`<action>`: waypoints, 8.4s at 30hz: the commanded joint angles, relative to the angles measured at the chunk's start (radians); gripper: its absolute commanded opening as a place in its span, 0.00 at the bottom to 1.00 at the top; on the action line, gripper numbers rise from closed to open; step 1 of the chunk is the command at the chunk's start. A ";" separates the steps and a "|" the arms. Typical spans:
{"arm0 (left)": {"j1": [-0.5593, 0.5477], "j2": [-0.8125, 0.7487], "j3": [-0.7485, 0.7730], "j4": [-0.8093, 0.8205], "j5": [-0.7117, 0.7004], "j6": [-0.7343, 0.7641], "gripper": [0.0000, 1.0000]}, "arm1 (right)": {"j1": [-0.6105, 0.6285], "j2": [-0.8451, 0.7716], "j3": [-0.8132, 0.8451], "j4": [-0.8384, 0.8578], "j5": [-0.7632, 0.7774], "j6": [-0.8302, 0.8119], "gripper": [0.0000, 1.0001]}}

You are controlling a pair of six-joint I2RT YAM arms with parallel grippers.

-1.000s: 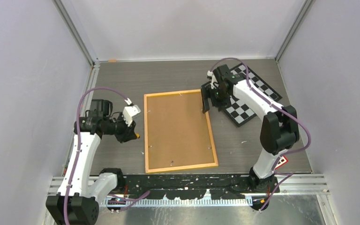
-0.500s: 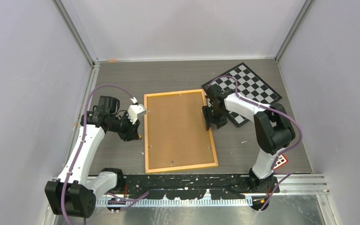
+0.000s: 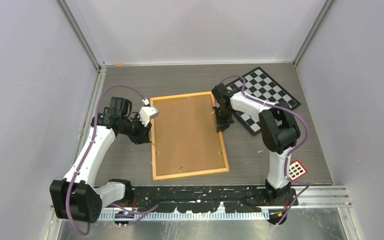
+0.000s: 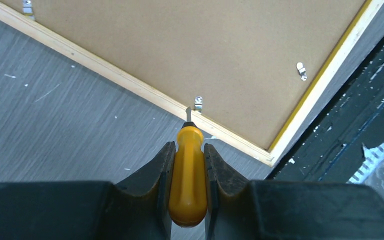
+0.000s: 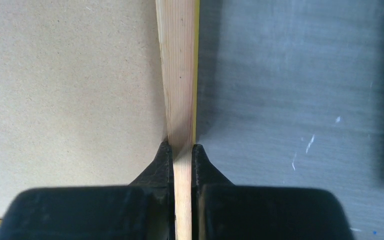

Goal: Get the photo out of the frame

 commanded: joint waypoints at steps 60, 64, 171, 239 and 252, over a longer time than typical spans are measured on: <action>-0.125 0.334 0.183 0.174 -0.242 0.108 0.00 | -0.080 0.258 0.262 0.039 -0.088 -0.074 0.00; -0.125 0.353 0.238 0.169 -0.253 0.094 0.00 | -0.079 0.258 0.252 0.044 -0.090 -0.068 0.00; 0.009 0.155 0.147 0.801 0.332 -1.231 0.00 | 0.259 -0.185 0.140 0.551 -0.565 -0.233 0.75; 0.120 0.093 0.002 0.257 -0.181 -0.774 0.00 | -0.087 -0.158 0.002 0.131 -0.409 -0.082 0.97; 0.009 0.138 0.001 0.330 -0.316 -0.756 0.00 | -0.088 -0.052 -0.026 0.194 -0.241 0.010 0.76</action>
